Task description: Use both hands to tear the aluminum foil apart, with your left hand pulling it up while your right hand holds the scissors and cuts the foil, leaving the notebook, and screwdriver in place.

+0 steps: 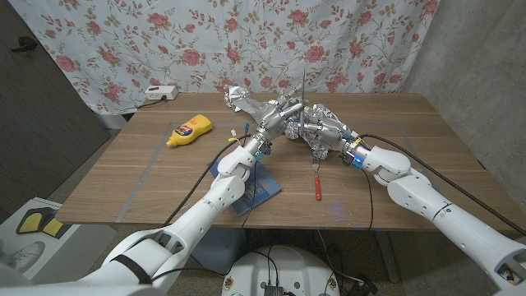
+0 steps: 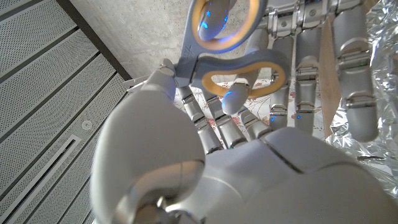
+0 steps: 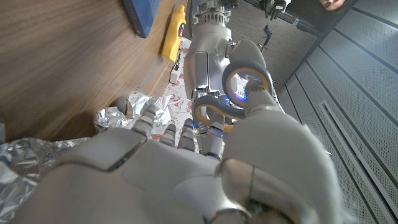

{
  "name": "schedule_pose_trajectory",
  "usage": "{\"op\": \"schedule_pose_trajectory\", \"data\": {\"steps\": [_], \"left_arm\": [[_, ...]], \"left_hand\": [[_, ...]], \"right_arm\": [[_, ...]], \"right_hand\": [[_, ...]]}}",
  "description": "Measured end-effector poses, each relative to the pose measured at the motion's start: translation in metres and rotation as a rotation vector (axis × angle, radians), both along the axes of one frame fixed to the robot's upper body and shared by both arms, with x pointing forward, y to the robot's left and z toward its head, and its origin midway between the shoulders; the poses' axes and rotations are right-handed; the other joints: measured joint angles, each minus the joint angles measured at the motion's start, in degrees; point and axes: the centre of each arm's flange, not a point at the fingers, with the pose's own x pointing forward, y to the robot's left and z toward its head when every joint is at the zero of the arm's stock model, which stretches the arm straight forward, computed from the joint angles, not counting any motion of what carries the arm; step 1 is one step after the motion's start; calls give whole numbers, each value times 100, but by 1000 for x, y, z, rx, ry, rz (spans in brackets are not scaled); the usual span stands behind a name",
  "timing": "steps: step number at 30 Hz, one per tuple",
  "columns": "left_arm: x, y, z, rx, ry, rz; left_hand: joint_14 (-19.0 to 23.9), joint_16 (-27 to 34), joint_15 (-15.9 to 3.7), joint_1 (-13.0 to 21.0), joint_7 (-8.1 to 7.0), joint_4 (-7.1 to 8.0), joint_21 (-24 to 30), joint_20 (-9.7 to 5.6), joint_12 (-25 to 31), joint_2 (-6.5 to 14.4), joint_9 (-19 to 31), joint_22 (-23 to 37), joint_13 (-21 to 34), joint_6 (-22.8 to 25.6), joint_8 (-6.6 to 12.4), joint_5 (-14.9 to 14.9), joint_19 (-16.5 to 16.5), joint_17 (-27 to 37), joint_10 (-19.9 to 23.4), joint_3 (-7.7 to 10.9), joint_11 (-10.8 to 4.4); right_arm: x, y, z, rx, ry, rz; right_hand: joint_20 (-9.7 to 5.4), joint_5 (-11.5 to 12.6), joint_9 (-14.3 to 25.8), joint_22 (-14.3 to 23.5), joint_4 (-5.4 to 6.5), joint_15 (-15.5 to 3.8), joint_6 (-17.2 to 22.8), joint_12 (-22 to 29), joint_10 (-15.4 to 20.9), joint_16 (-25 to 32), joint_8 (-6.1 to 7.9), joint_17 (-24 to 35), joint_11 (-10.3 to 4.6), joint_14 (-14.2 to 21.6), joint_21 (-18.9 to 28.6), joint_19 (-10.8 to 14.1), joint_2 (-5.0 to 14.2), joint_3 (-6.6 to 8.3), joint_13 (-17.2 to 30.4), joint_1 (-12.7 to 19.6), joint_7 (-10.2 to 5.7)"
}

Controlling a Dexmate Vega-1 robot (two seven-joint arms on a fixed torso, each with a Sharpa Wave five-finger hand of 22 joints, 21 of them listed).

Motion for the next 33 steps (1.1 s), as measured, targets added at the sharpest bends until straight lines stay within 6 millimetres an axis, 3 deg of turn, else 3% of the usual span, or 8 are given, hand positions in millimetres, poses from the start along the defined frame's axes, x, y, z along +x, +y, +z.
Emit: {"op": "schedule_pose_trajectory", "data": {"steps": [8, 12, 18, 24, 28, 33], "left_arm": [[0, 2, -3, 11, -3, 13], [0, 2, -4, 16, -4, 21], [0, 2, -4, 16, -7, 27], [-1, 1, -4, 13, -7, 24], [-1, 1, -4, 8, -7, 21], [-1, 1, -4, 1, -9, 19]], "left_hand": [[0, 0, 0, 38, -119, 1, 0, 17, 0, 25, 0, 0, -1, 57, 0, 20, -39, 61, -11, -1, -11], [0, 12, 0, 37, -164, 8, 0, 17, 0, 27, -1, 0, -1, 102, 0, 25, -39, 120, -14, -8, -13], [0, 45, 0, 30, -206, 8, 0, 17, 0, 35, -1, 0, -1, 145, 0, 26, -39, 170, -21, -8, -20], [0, 97, 0, 22, -246, 8, 0, 17, 0, 43, -1, 0, -1, 185, 0, 27, -38, 229, -21, -8, -20], [0, 128, 0, 51, -256, 8, 0, 17, 0, 73, -1, 0, -1, 195, 0, 27, -38, 265, -21, -8, -20], [0, 140, 0, 67, -276, 8, 0, 17, 0, 89, -2, 0, -1, 216, 0, 27, -38, 291, -21, -8, -20]], "right_arm": [[-1, 1, -1, 5, 13, 23], [-1, 0, -2, -5, 18, 27], [-2, 1, 0, -29, 14, 24], [-2, 2, 1, -42, 13, 9], [-2, 2, 0, -46, 16, 4], [-1, 3, -1, -53, 21, 8]], "right_hand": [[0, 0, -19, 0, -78, 202, 20, 0, 100, 0, -25, -8, 211, 75, 0, 0, 128, 46, -34, 139, 25], [43, 1, -10, 0, -78, 273, -254, -77, -23, -29, -141, -35, 313, 5, 0, -43, 72, 46, -45, 195, 105], [42, 1, 17, 0, -102, 242, -331, -115, -114, -40, -162, -35, 240, -4, -24, -43, 49, 22, -72, 218, 125], [-18, 0, 91, 0, -165, 62, -329, -115, -88, -40, -114, -34, 10, 30, 1, 24, 122, 85, -73, 398, 1], [20, 0, 113, 0, -189, 24, -357, -137, -82, -59, -114, -34, 3, 6, 1, 62, 143, 109, -72, 484, -23], [20, 0, 141, -29, -188, 24, -570, -179, -185, -85, -154, -34, 44, 6, 0, 62, 147, 110, -72, 526, 56]]}}
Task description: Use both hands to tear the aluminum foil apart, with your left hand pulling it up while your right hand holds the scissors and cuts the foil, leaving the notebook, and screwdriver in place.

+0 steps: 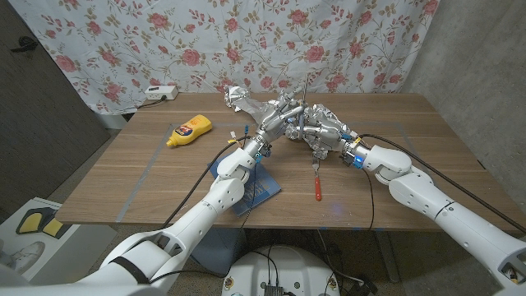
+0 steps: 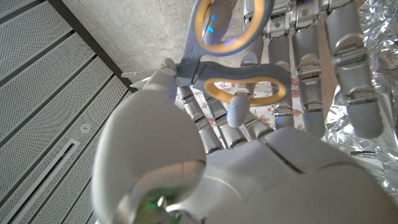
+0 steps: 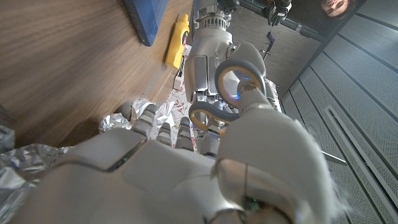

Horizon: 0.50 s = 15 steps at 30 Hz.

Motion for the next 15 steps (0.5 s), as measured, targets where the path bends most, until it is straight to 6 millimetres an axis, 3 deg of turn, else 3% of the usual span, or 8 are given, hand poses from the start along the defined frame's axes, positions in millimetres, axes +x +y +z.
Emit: {"op": "schedule_pose_trajectory", "data": {"steps": [15], "left_arm": [[0, 4, 4, -32, -6, 0]], "left_hand": [[0, 10, 0, 2, -31, 0, 0, 0, 18, -1, 0, 0, 1, 32, 0, 43, 0, 53, 0, 0, 0]], "right_arm": [[2, 2, -3, -11, 17, 25]], "right_hand": [[21, 0, 8, 16, 45, 8, -254, -44, -206, -33, -31, 1, 84, -3, -24, -23, -23, 4, 0, 22, 91]]}}
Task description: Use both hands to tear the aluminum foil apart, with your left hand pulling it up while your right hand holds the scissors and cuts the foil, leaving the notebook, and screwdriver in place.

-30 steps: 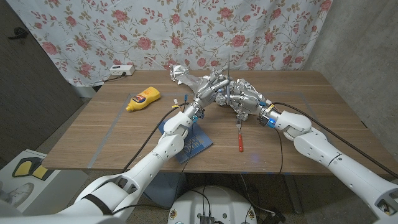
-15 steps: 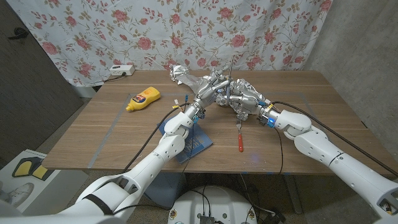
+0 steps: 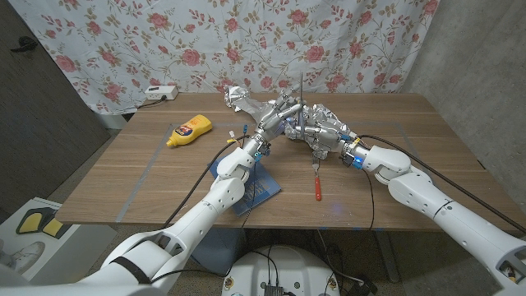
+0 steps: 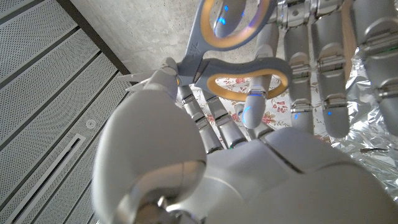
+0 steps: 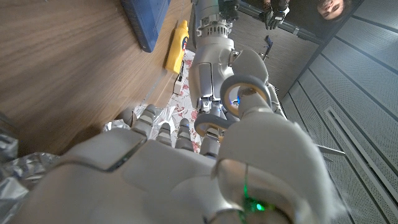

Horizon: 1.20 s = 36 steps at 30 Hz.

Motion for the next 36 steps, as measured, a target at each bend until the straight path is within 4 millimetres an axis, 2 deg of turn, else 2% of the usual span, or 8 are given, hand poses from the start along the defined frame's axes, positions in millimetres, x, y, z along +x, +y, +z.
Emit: {"op": "schedule_pose_trajectory", "data": {"steps": [12, 15, 20, 25, 29, 31, 33, 36], "left_arm": [[0, 1, -1, -17, 1, 4], [0, 1, -2, -20, 1, 9], [0, 2, -4, -23, 2, 15], [-1, 2, -4, -25, 1, 18], [-2, 3, -5, -26, 0, 20], [-2, 3, -5, -25, 1, 21], [-2, 3, -6, -25, 1, 22], [-3, 2, -6, -25, 1, 23]], "left_hand": [[0, 45, 0, -3, -50, 24, 0, 0, 14, -6, 0, 0, 0, 50, 0, -1, 0, 76, 0, -24, 0], [0, 45, 0, -4, -71, 24, 0, 0, 14, -8, 0, 0, 0, 72, 0, -2, 0, 91, 0, -24, 0], [0, 89, 0, -13, -80, 24, 0, 0, 22, -19, 0, 0, 0, 80, 0, -7, 0, 131, 0, -24, 0], [0, 89, 0, -8, -80, 25, 0, -21, 22, -25, -1, 0, 0, 80, 0, -12, -21, 159, 0, -25, 0], [0, 89, 0, -7, -80, 25, 0, -21, 22, -25, -1, 0, 0, 80, 0, -18, -20, 185, 0, -25, 0], [0, 89, 0, -6, -80, 25, 0, -21, 22, -24, -1, 0, 0, 80, 0, -24, -20, 186, -1, -25, 0], [0, 89, 0, -3, -80, 25, 0, -21, 22, -22, -1, 0, 0, 80, 0, -18, -20, 186, -1, -25, 0], [0, 89, 0, -3, -70, 28, 0, -21, 22, -22, -1, 0, 0, 90, -34, -3, -21, 192, -11, -29, -11]], "right_arm": [[-2, 2, -1, 1, 3, 15], [-2, 3, -1, 1, 3, 20], [-4, 4, -1, -1, 3, 28], [-4, 5, -1, -7, 4, 34], [-5, 5, -2, -10, 6, 37], [-6, 5, -2, -10, 10, 40], [-6, 5, -3, -9, 12, 42], [-6, 4, -4, -5, 17, 45]], "right_hand": [[20, 0, 26, 0, 146, 97, -131, 27, 2, 0, -39, 15, 102, 2, 0, -84, -219, -149, 0, -239, 132], [39, 0, 26, -1, 154, 108, -210, 157, 326, 18, -39, 14, 48, -9, 0, -103, -232, -189, 13, -284, 94], [40, 0, 62, -1, 154, 106, -271, 426, 1097, 113, -10, 5, -167, 218, 0, -104, -196, -189, 82, -320, -16], [-21, 0, 80, -1, 154, -54, -364, 650, 1234, 194, 12, 1, -109, 522, 24, -39, -155, -189, 250, -358, -128], [-7, 0, 106, 2, 154, -323, -394, 869, 1256, 290, 49, 51, -129, 793, 81, 209, -102, -188, 514, -349, -158], [-23, 0, 106, 26, 154, -491, -394, 1021, 1262, 358, 49, 115, -135, 961, 136, 429, -9, -189, 701, -362, -158], [-59, 0, 106, 50, 150, -640, -393, 1277, 1281, 481, 50, 250, -160, 1198, 268, 847, 41, -185, 993, -311, -159], [-161, 0, 133, 91, 89, -808, -333, 1834, 1248, 800, 50, 649, -296, 1622, 545, 1805, 134, -187, 1638, -219, -128]]}}
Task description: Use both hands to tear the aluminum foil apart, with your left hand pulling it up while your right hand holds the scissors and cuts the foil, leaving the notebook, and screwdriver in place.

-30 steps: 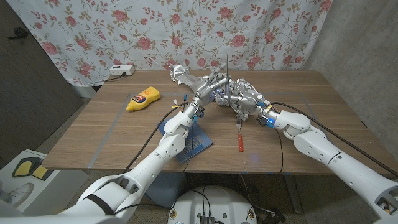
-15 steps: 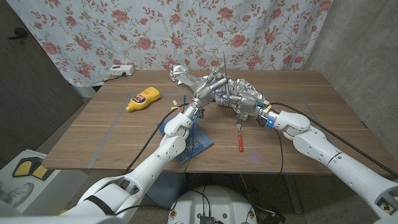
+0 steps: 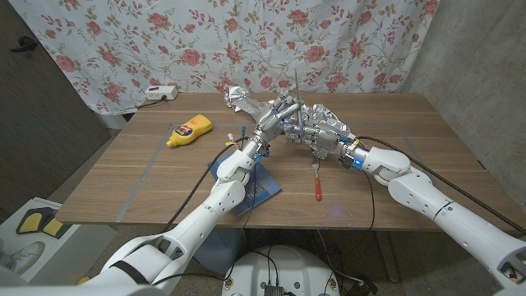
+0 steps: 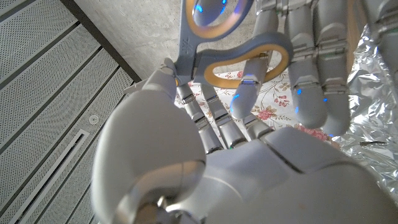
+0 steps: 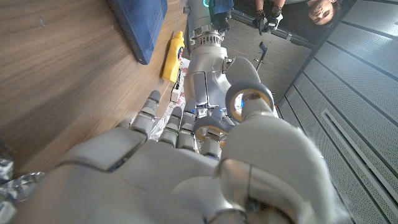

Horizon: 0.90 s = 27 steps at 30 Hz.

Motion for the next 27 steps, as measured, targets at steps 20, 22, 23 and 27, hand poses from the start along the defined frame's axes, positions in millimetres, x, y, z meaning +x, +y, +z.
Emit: {"op": "schedule_pose_trajectory", "data": {"steps": [20, 22, 23, 27], "left_arm": [[-4, 0, -5, 2, 4, 7], [-5, 0, -6, 1, 6, 9], [-5, 0, -6, 1, 6, 9], [-5, 0, -6, 1, 7, 11]], "left_hand": [[0, 0, 0, 15, 11, 0, 0, 0, 1, -14, 0, 0, 0, 11, -22, 0, 1, 74, -5, 0, -6], [0, 0, 0, 15, 21, -8, 0, 0, 1, -14, 0, 0, 0, 21, -22, -3, 0, 74, -5, 8, -6], [0, 0, 0, 15, 21, -8, 0, 0, 1, -14, 0, 0, 0, 21, -22, -4, 0, 74, -4, 8, -6], [0, 0, 0, 15, 21, -8, 0, 0, 1, -14, 0, 0, 0, 21, -22, -5, 0, 73, -3, 8, -5]], "right_arm": [[-2, -6, -5, 99, 29, 22], [-3, -6, -5, 108, 30, 20], [-3, -6, -5, 110, 30, 19], [-4, -6, -4, 116, 30, 15]], "right_hand": [[-1181, 0, 270, 1221, 16, -161, 1219, 3617, 347, 3451, 207, 4208, -147, 3007, 2365, 2426, -129, -477, 3755, 919, 199], [-1212, 0, 297, 1308, 32, -172, 1390, 3693, 500, 3542, 256, 4303, -155, 3166, 2502, 2497, -129, -492, 3754, 919, 186], [-1227, 0, 313, 1357, 33, -183, 1479, 3732, 574, 3581, 295, 4345, -148, 3242, 2579, 2555, -144, -493, 3748, 904, 180], [-1323, 0, 387, 1601, 16, -235, 1856, 3877, 912, 3723, 433, 4515, -182, 3566, 2935, 2692, -143, -509, 3741, 904, 133]]}}
